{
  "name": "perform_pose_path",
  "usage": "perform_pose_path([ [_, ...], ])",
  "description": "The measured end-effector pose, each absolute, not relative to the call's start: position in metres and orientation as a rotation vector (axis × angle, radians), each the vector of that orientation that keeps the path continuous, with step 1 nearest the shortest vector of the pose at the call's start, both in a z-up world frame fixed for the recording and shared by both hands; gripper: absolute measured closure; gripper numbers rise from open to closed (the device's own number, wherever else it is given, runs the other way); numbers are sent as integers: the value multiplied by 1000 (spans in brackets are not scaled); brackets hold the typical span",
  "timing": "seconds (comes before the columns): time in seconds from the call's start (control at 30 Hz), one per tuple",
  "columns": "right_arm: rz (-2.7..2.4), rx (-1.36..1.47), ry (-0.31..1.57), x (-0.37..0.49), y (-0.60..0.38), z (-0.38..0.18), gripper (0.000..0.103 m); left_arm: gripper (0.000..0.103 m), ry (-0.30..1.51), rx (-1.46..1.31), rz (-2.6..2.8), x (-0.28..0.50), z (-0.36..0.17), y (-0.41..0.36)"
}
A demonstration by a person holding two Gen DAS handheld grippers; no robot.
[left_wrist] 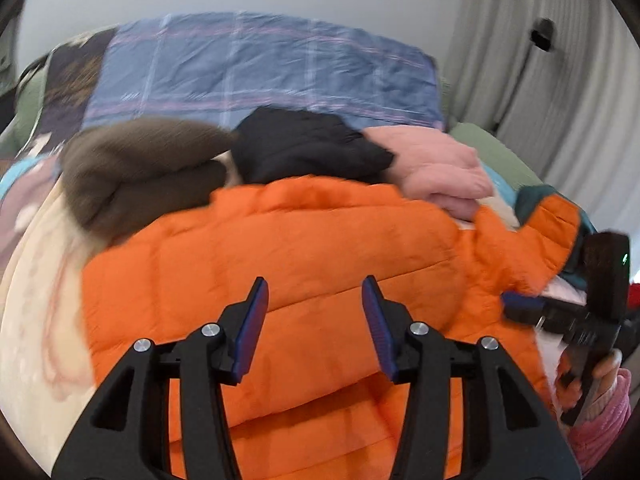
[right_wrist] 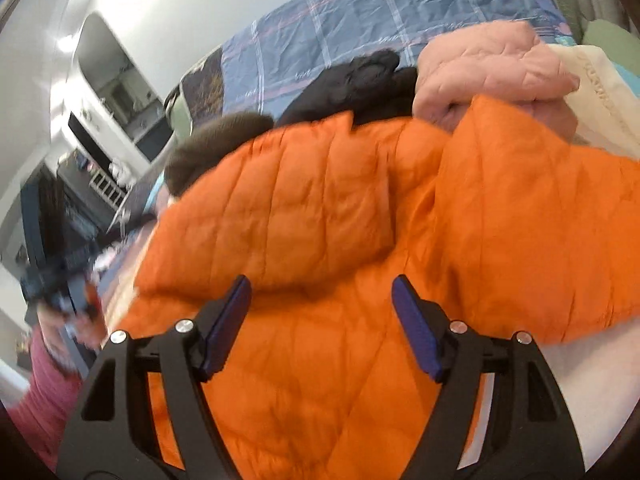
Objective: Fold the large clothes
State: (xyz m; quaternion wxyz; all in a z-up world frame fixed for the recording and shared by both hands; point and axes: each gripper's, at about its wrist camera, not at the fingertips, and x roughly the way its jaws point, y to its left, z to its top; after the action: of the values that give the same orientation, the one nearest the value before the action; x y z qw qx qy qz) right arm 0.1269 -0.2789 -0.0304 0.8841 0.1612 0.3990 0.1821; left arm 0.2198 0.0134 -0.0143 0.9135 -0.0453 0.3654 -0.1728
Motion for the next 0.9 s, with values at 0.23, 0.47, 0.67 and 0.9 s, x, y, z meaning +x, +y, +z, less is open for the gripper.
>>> perform_pose_path([
  [0.23, 314, 265, 919, 187, -233, -51, 68, 54, 886, -25, -277, 243, -71, 17],
  [0.47, 210, 109, 995, 175, -209, -86, 75, 52, 902, -33, -276, 240, -85, 22],
  [0.67, 258, 234, 988, 175, -227, -87, 75, 51, 794, -112, -400, 237, -31, -7],
  [0.9, 206, 306, 828, 107, -280, -46, 75, 38, 864, 52, -363, 259, -97, -63],
])
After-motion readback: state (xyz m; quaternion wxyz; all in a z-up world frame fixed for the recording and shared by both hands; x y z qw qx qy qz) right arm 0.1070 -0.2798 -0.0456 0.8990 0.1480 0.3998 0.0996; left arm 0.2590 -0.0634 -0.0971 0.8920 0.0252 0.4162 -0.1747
